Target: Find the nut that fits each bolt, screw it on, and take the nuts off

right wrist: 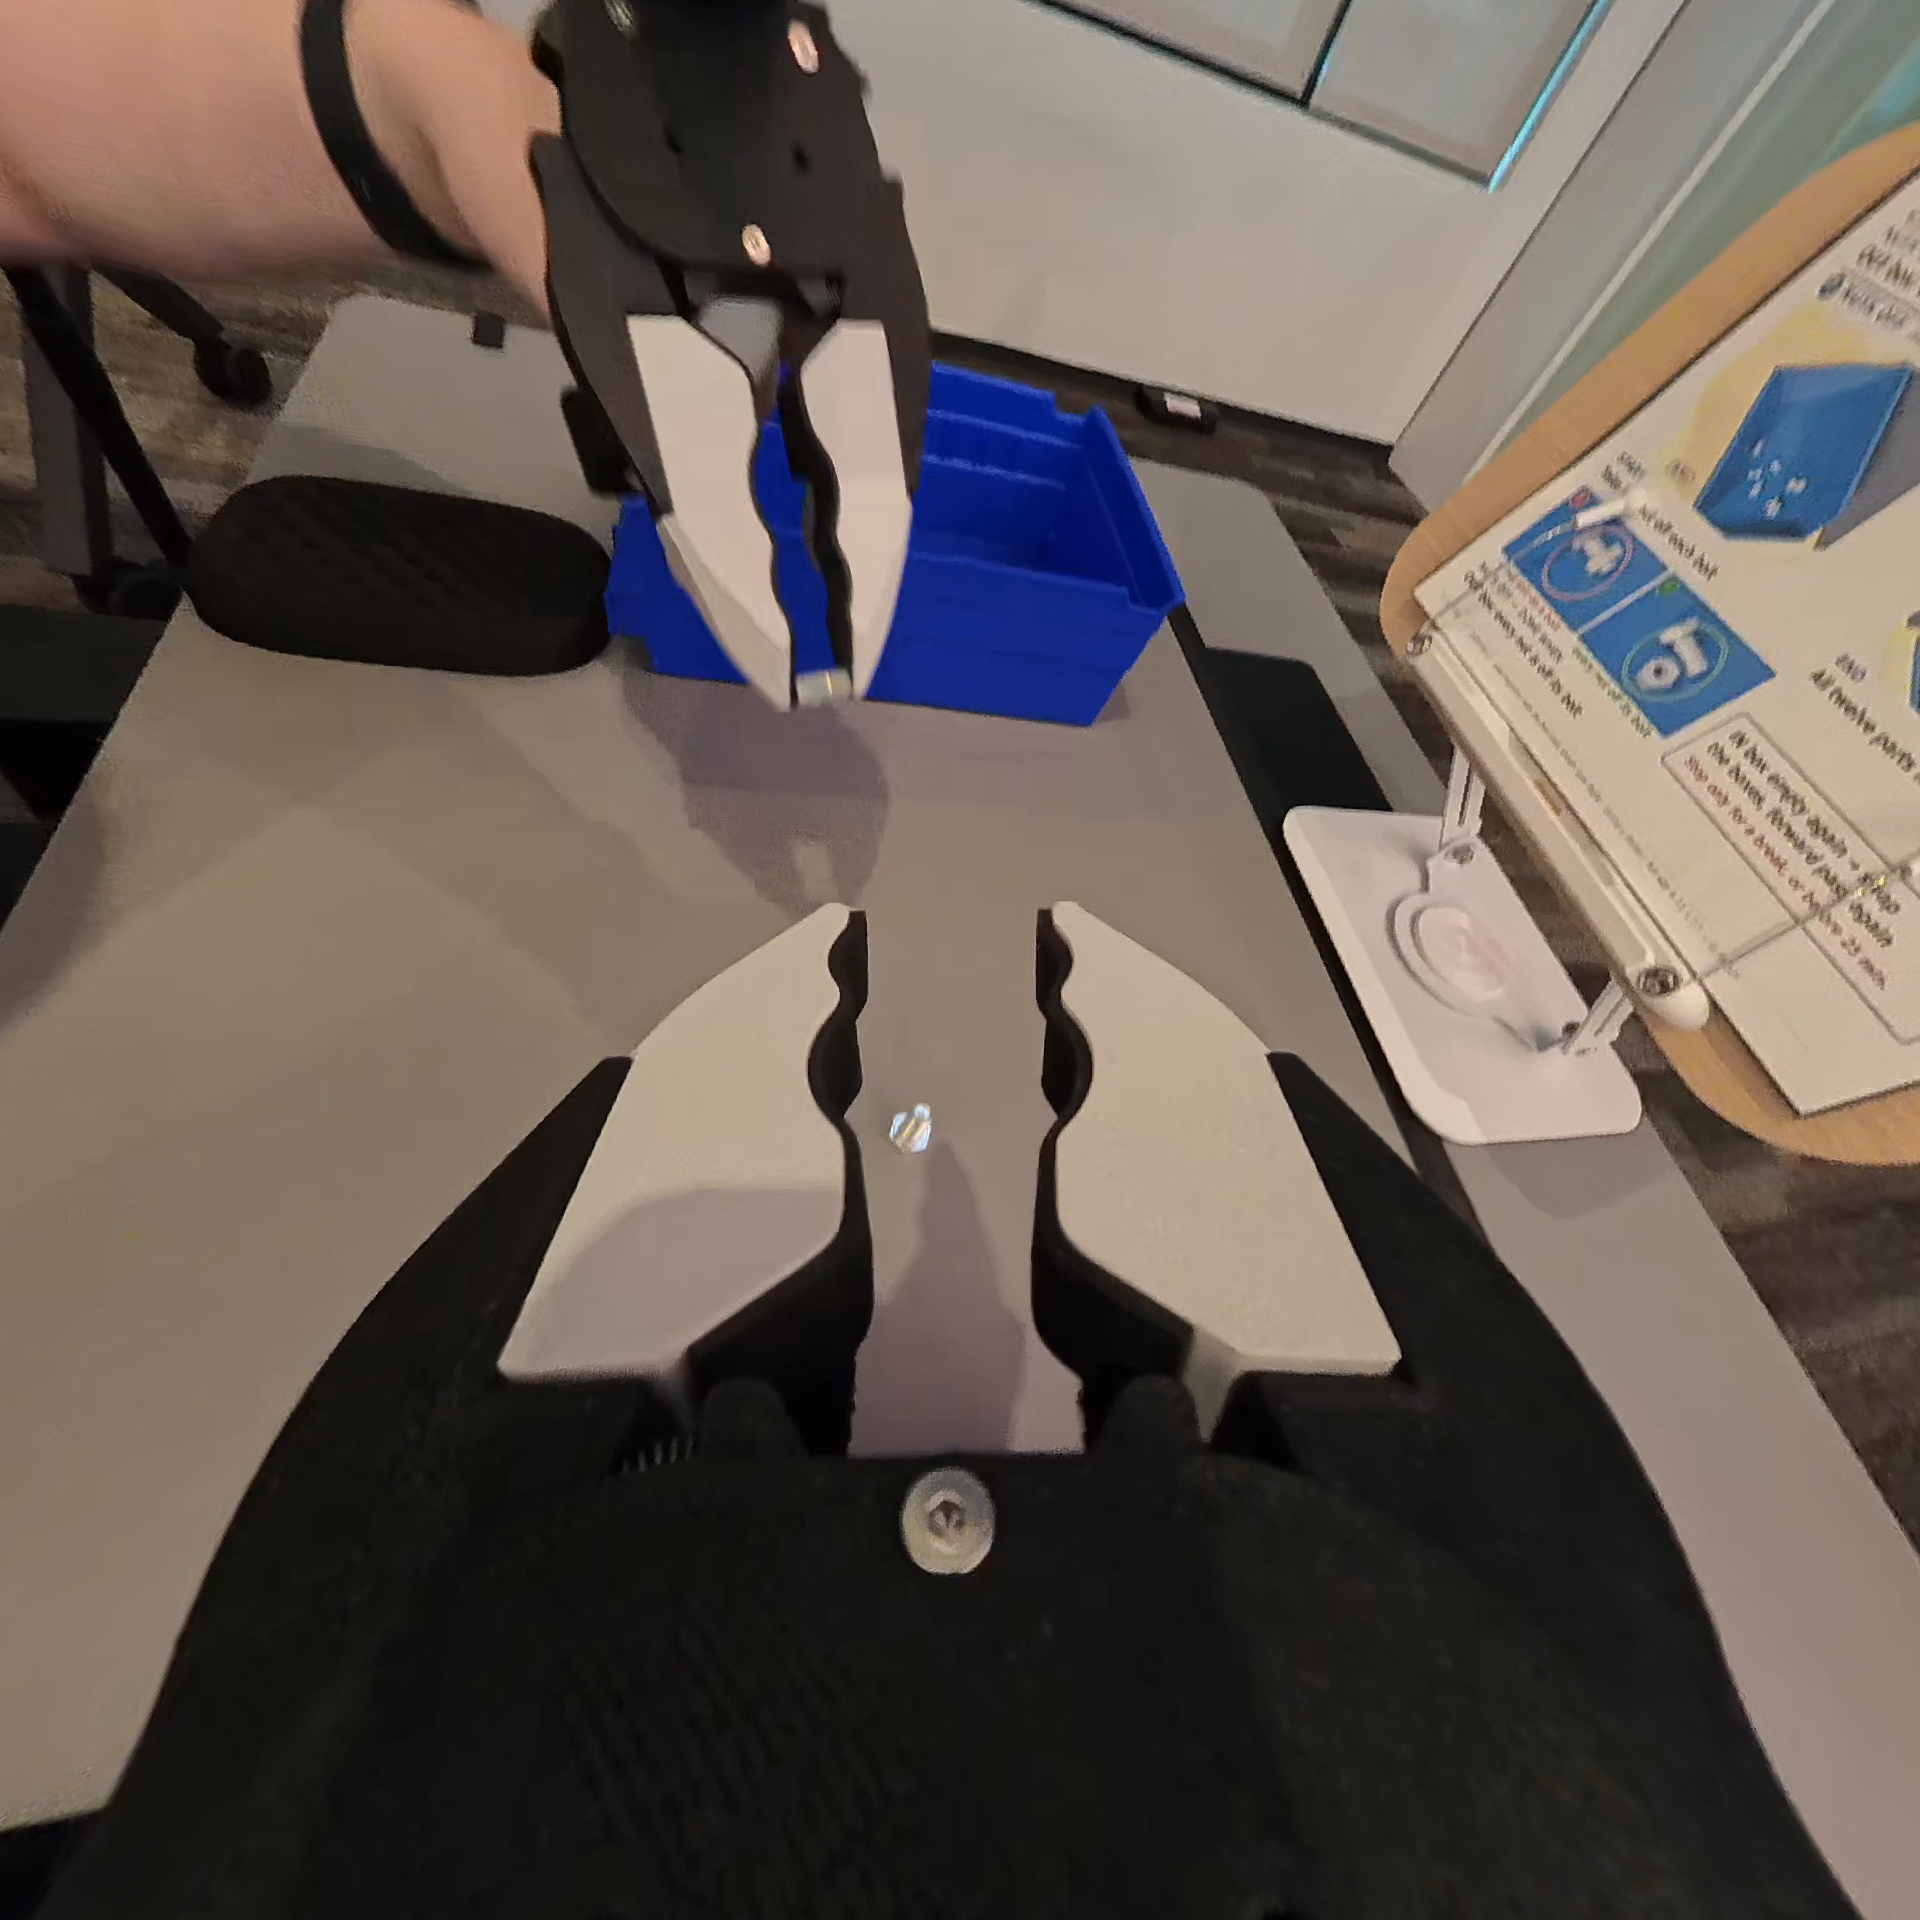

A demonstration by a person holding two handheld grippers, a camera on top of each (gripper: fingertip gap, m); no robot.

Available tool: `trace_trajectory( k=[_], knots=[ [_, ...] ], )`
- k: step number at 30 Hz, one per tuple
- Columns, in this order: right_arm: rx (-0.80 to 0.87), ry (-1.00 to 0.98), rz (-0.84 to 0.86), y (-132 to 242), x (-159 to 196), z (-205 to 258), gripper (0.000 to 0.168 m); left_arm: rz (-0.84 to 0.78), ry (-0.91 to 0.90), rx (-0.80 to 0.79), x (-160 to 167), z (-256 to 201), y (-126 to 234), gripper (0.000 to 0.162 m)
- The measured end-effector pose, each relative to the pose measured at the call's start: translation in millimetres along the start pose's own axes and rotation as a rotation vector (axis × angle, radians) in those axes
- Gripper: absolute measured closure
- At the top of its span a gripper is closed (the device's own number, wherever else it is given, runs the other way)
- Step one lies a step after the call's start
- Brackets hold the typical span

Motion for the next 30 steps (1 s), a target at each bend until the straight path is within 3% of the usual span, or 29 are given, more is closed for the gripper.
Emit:
trace_trajectory(
  k=[4, 8, 12, 16, 19, 22, 30],
  knots=[
    [-0.005, 0.114, -0.047, -12, -3, 8, 0.136, -0.288, 0.213, 0.233, -10, 1, -13, 0.145],
    [0.052, 0.323, -0.122, -36, -16, 28, 0.134, -0.465, 0.406, 0.494, -7, 10, -7, 0.145],
    [0.149, 0.497, -0.196, -54, -30, 50, 0.133, -0.515, 0.547, 0.677, 4, 16, 2, 0.145],
    [0.155, 0.528, -0.280, -67, -38, 64, 0.130, -0.562, 0.594, 0.815, 10, 12, 5, 0.145],
    [0.098, 0.382, -0.325, -73, -42, 62, 0.126, -0.635, 0.515, 0.823, 11, 8, 13, 0.145],
    [0.045, 0.260, -0.409, -70, -45, 58, 0.135, -0.674, 0.451, 0.775, 12, 6, 20, 0.145],
    [0.037, 0.283, -0.403, -71, -47, 62, 0.139, -0.668, 0.443, 0.790, 13, 2, 19, 0.145]
  ],
)
Point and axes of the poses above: each gripper's, where its closed fingertips meet, y back along the fingers, x out of its underside, z = x × y across the jaws, the point moved 10 cm from there along y, back along the fingers, and after that the axes turned 1 degree about -y, right-handed, at the moved point
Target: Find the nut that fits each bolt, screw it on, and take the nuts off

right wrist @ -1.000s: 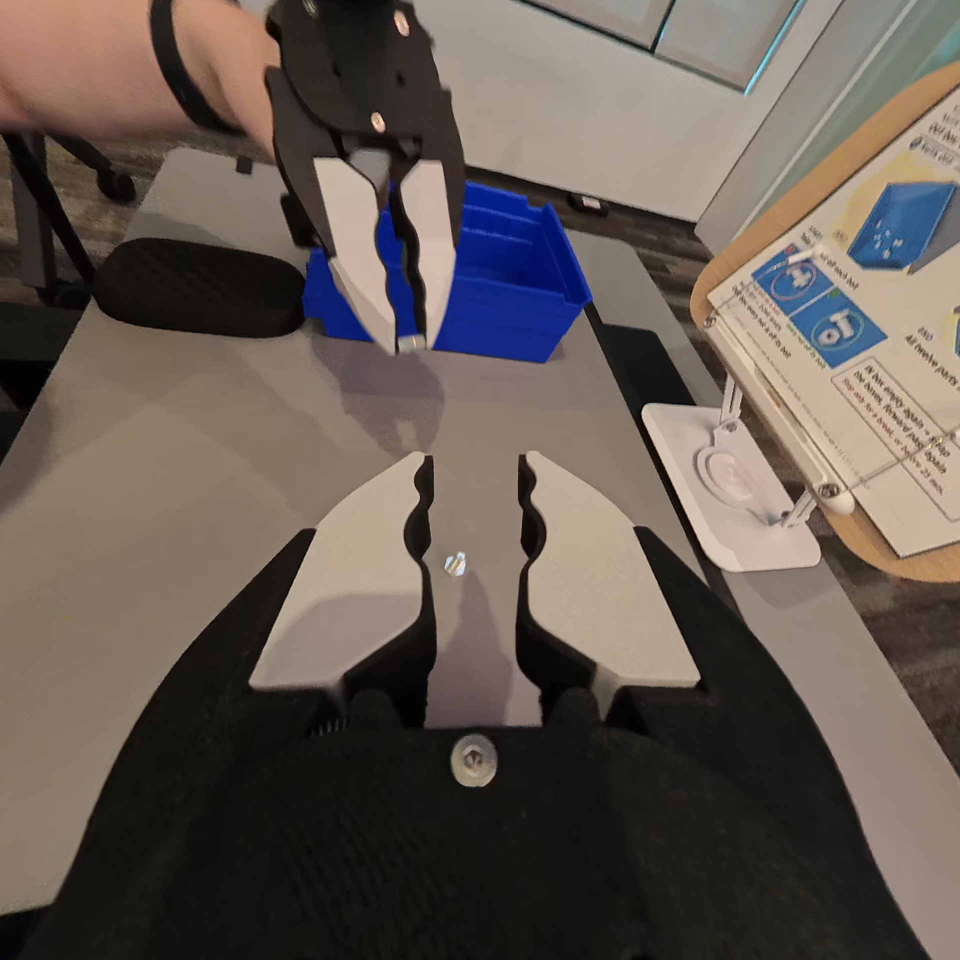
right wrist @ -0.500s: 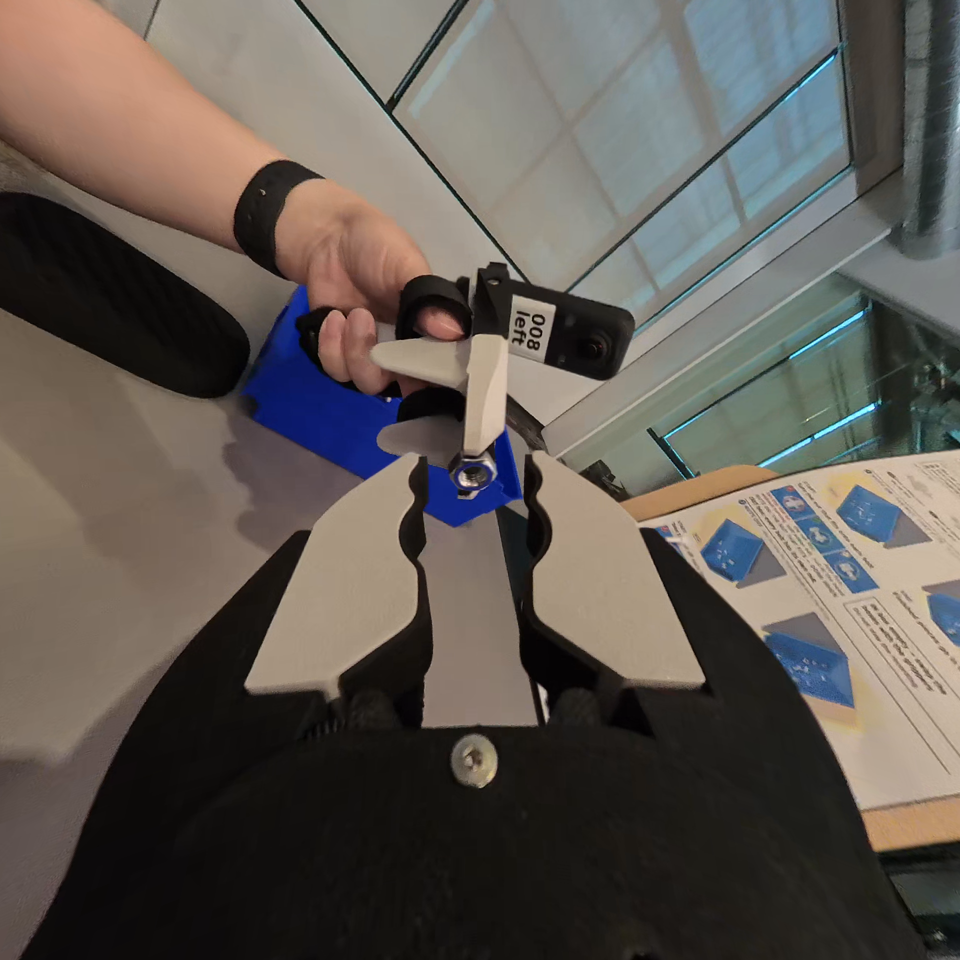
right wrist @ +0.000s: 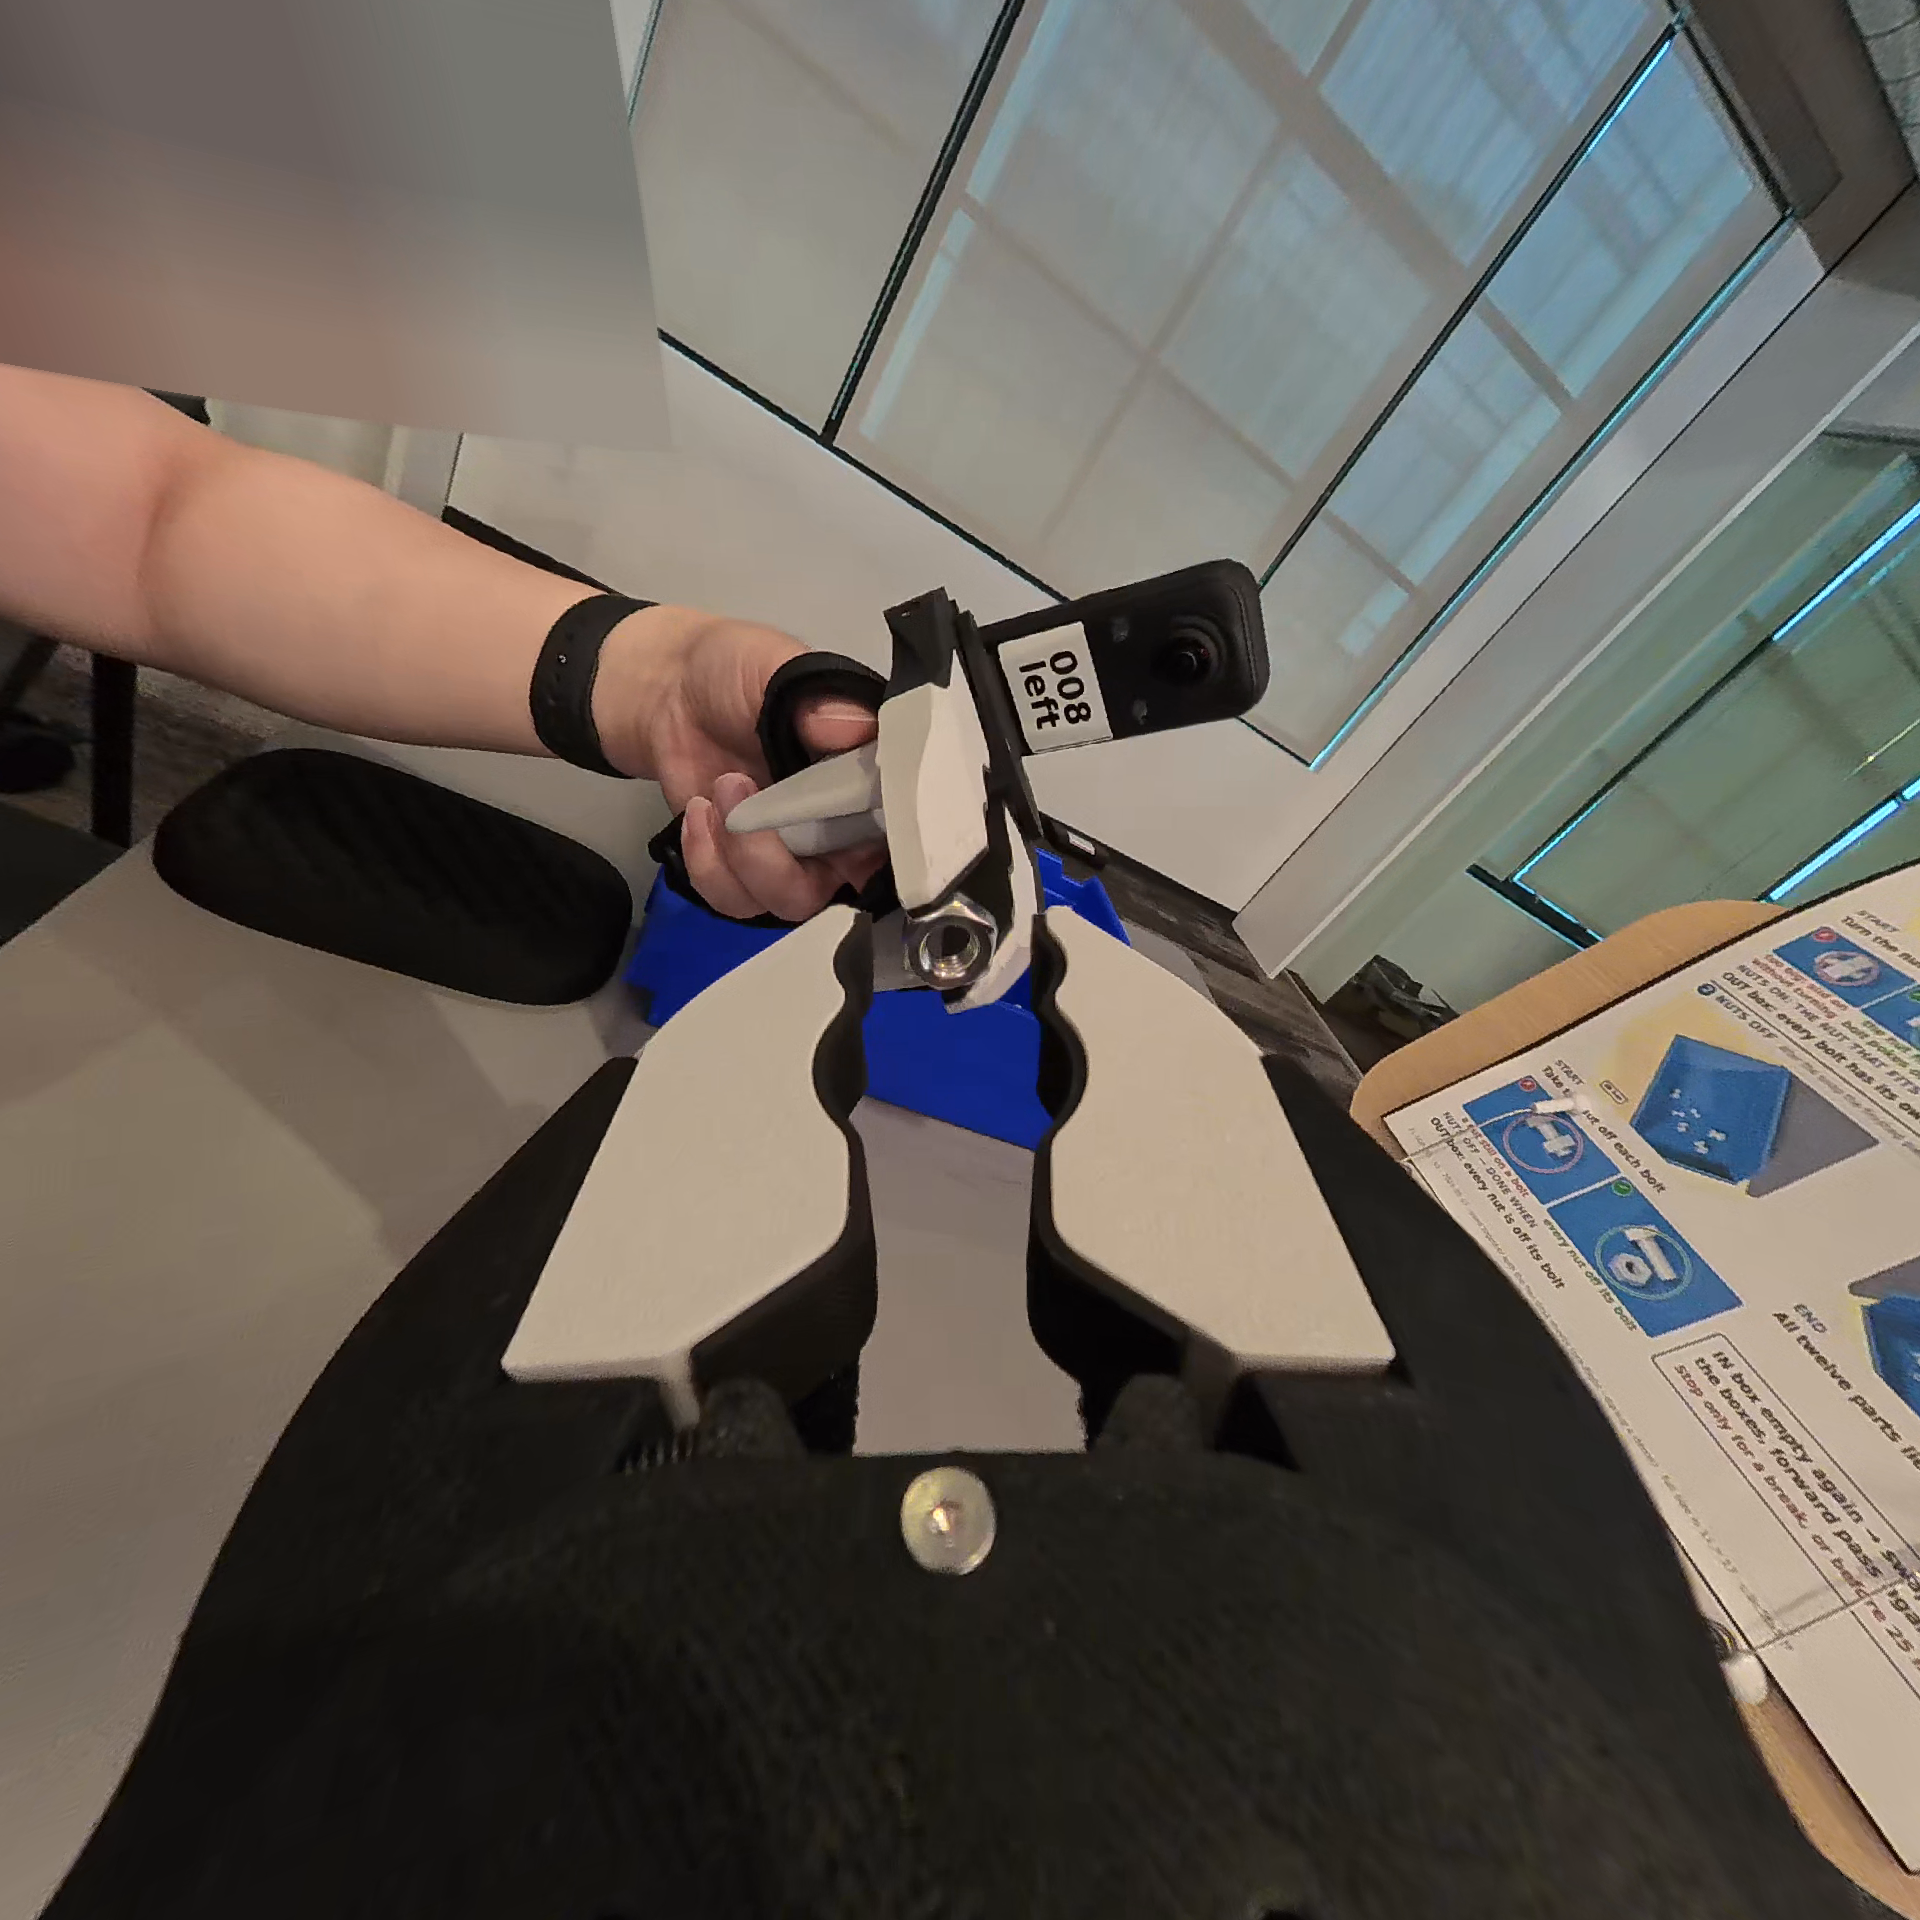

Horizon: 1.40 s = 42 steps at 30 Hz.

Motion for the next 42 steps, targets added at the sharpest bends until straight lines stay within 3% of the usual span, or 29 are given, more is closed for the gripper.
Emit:
trace_trajectory(
  k=[18, 20, 23, 27, 29, 35, 42],
  knots=[
    [-0.016, 0.030, 0.027, -4, 1, 3, 0.150, -0.009, -0.007, 0.021, 4, -1, -3, 0.145],
    [-0.046, 0.018, 0.070, -3, 2, 1, 0.150, -0.025, 0.019, 0.009, 4, 0, -2, 0.139],
    [-0.049, 0.033, 0.194, 7, 4, -7, 0.150, -0.044, -0.072, -0.138, 4, 5, 5, 0.130],
    [-0.045, -0.020, 0.231, 45, 0, -28, 0.150, 0.163, -0.375, -0.552, 22, 20, 4, 0.129],
    [-0.008, -0.033, 0.247, 68, -3, -38, 0.150, 0.252, -0.447, -0.683, 35, 30, -9, 0.123],
    [0.119, -0.045, 0.203, 116, -15, -52, 0.150, 0.385, -0.480, -0.858, 66, 82, -64, 0.120],
    [0.137, -0.020, 0.192, 123, -19, -51, 0.150, 0.466, -0.427, -0.904, 76, 130, -93, 0.127]
  ],
)
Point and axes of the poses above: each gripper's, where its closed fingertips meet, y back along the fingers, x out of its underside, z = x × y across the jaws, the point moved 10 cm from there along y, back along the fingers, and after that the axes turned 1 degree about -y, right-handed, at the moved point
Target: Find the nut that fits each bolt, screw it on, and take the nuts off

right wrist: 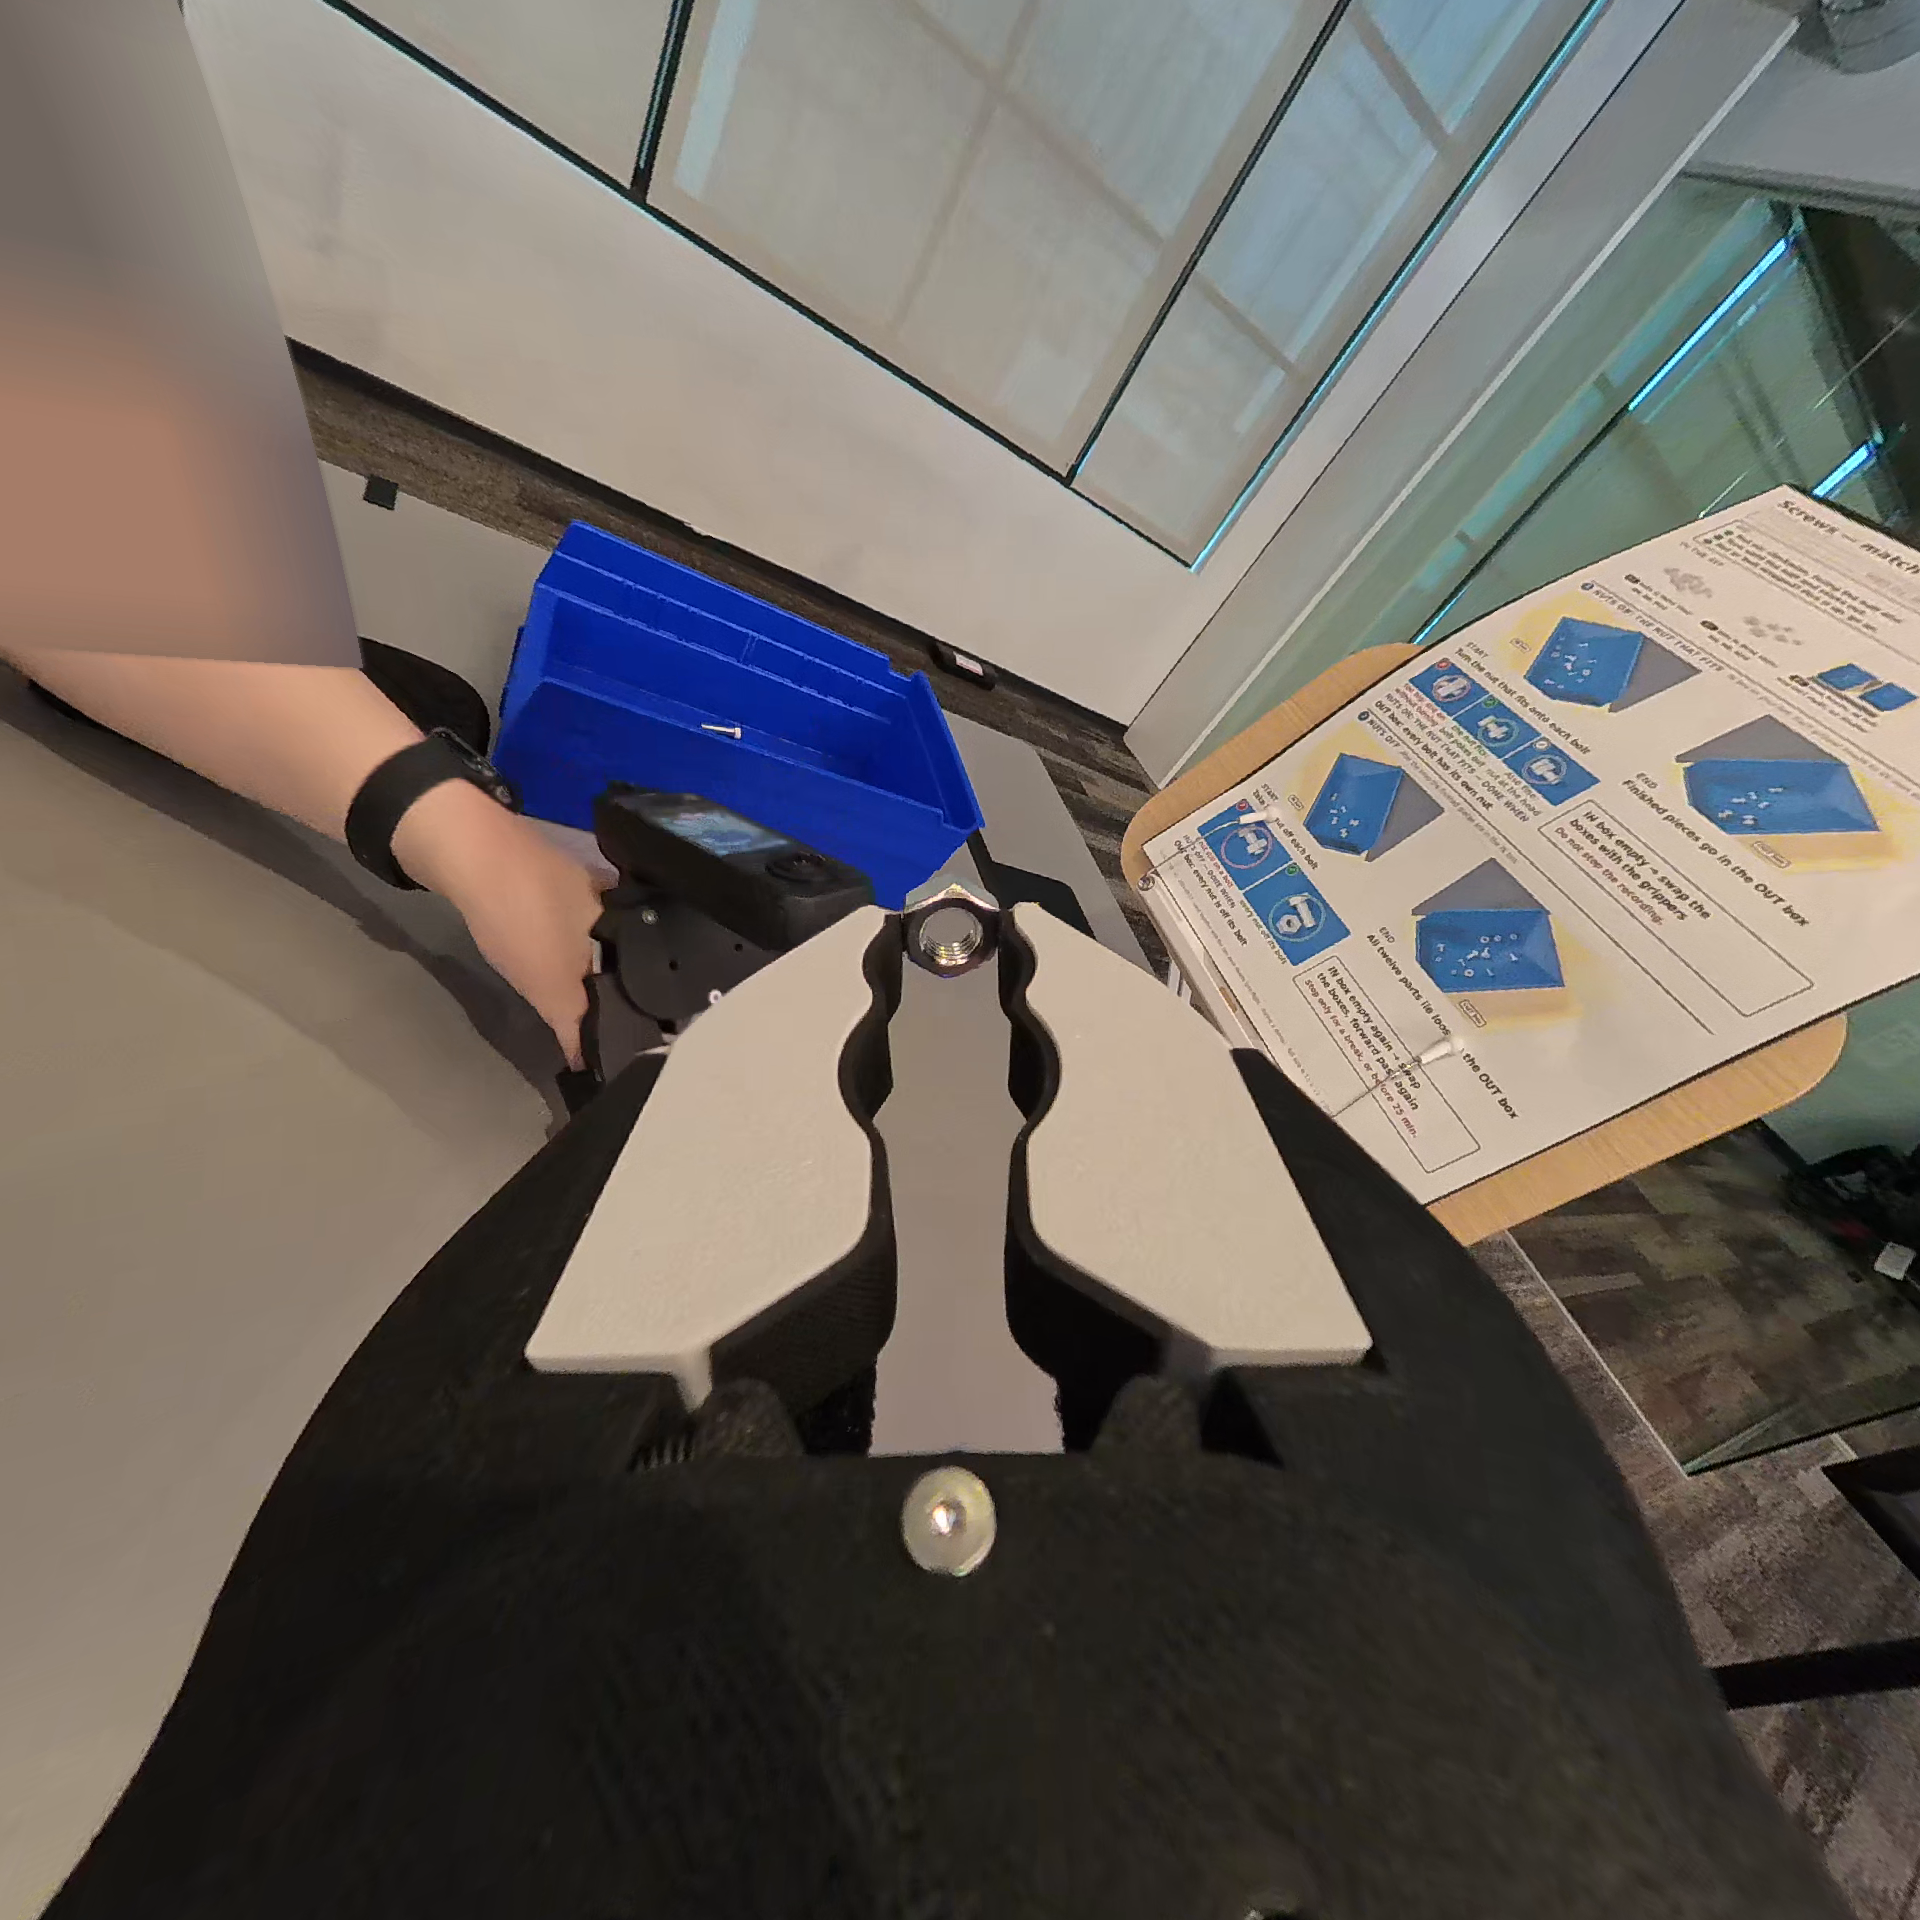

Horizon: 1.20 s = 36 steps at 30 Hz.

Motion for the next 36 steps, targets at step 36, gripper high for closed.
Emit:
trace_trajectory(
  k=[36],
  knots=[
    [-0.247, -0.525, 1.295, -165, 162, 47, 0.150, 0.021, 0.101, -0.099, 67, -16, 138, 0.152]
  ],
)
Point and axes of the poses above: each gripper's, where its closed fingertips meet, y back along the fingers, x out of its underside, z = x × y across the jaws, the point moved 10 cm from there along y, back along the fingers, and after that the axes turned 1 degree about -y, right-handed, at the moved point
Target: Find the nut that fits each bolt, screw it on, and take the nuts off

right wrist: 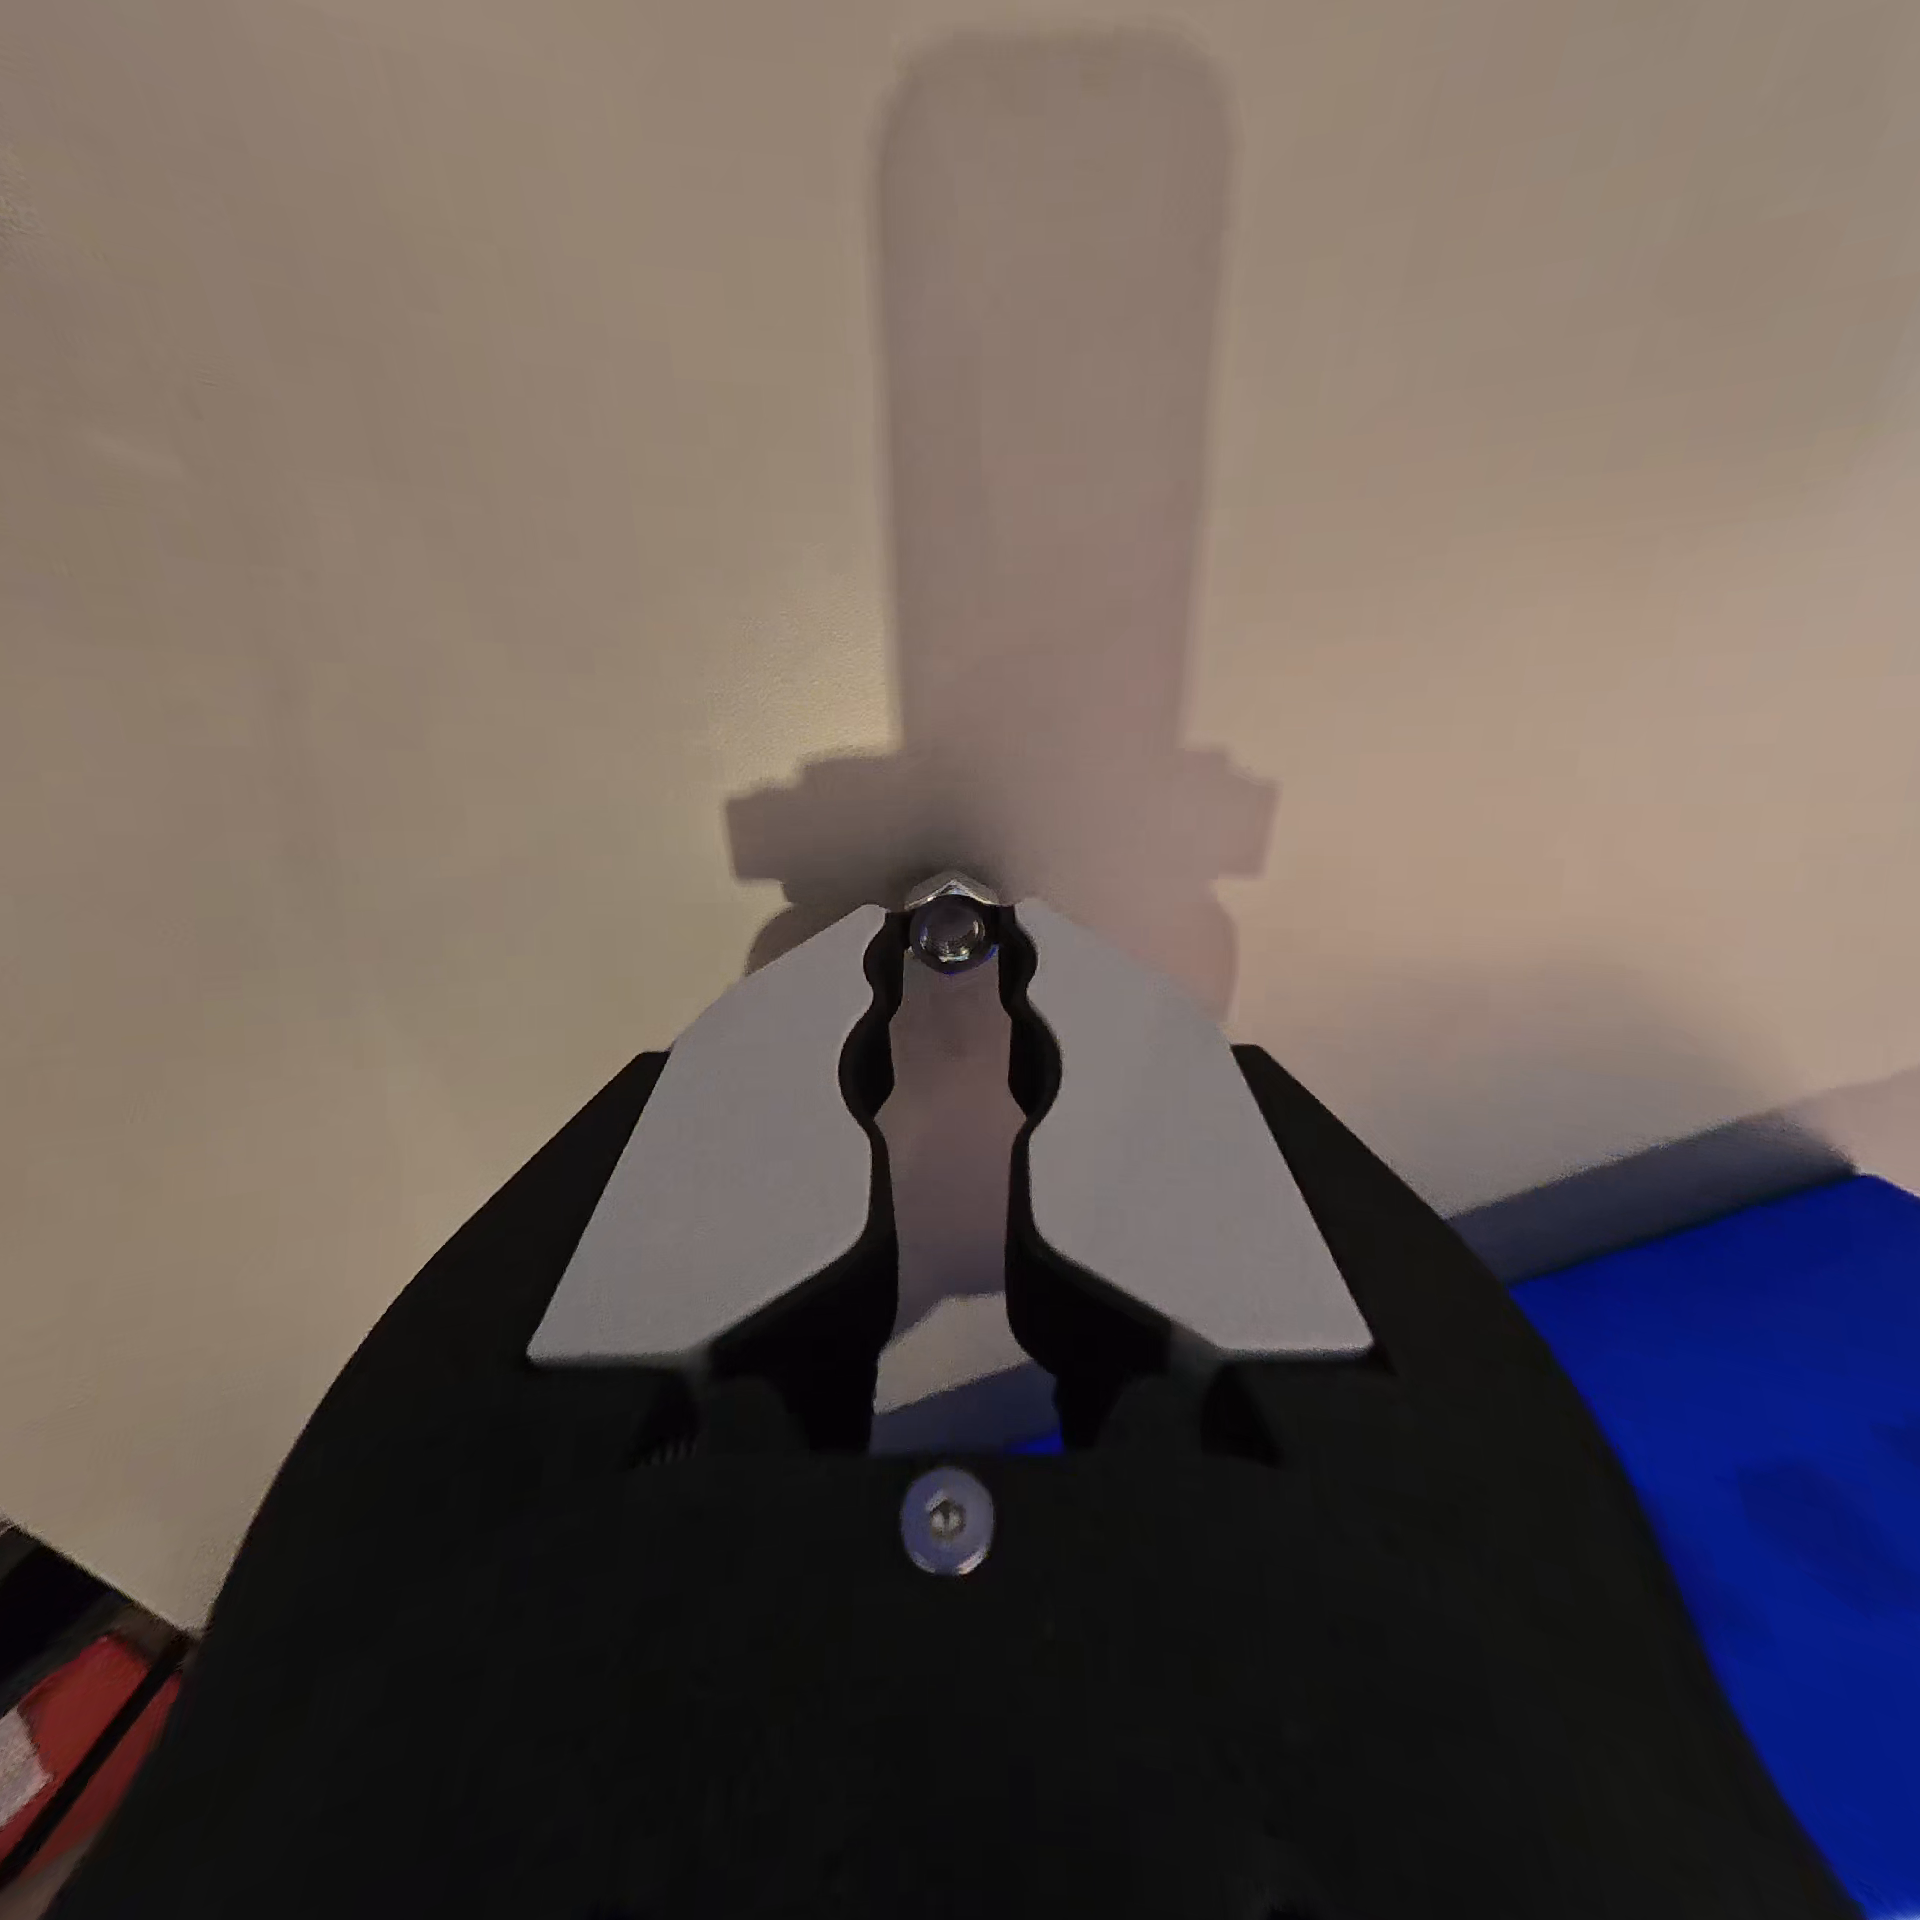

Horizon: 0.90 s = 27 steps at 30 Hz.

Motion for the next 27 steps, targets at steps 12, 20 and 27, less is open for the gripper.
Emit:
trace_trajectory(
  k=[12, 20, 27],
  knots=[
    [-0.015, 0.025, -0.037, -5, -1, -2, 0.150, 0.003, 0.000, 0.062, -12, 17, 11, 0.152],
    [0.009, 0.063, -0.032, -7, 0, 0, 0.150, 0.001, 0.010, 0.076, -16, 25, 4, 0.152],
    [0.014, 0.044, -0.072, -5, 0, -1, 0.139, -0.026, 0.018, 0.104, -17, 23, -8, 0.152]
  ],
)
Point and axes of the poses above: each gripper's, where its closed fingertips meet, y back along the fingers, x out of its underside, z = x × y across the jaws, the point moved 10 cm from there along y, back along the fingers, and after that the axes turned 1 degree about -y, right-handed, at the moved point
